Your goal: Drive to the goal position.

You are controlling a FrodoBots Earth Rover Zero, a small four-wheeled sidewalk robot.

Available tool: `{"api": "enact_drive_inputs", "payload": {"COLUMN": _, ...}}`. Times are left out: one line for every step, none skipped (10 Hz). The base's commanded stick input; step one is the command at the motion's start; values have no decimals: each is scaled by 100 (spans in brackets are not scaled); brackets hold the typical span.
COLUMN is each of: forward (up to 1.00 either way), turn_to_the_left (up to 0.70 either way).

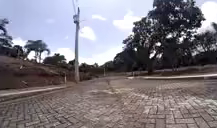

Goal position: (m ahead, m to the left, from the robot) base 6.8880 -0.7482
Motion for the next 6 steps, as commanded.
{"api": "enact_drive_inputs", "payload": {"forward": 70, "turn_to_the_left": 0}}
{"api": "enact_drive_inputs", "payload": {"forward": 70, "turn_to_the_left": 0}}
{"api": "enact_drive_inputs", "payload": {"forward": 70, "turn_to_the_left": 0}}
{"api": "enact_drive_inputs", "payload": {"forward": 70, "turn_to_the_left": 0}}
{"api": "enact_drive_inputs", "payload": {"forward": 70, "turn_to_the_left": 0}}
{"api": "enact_drive_inputs", "payload": {"forward": 70, "turn_to_the_left": 0}}
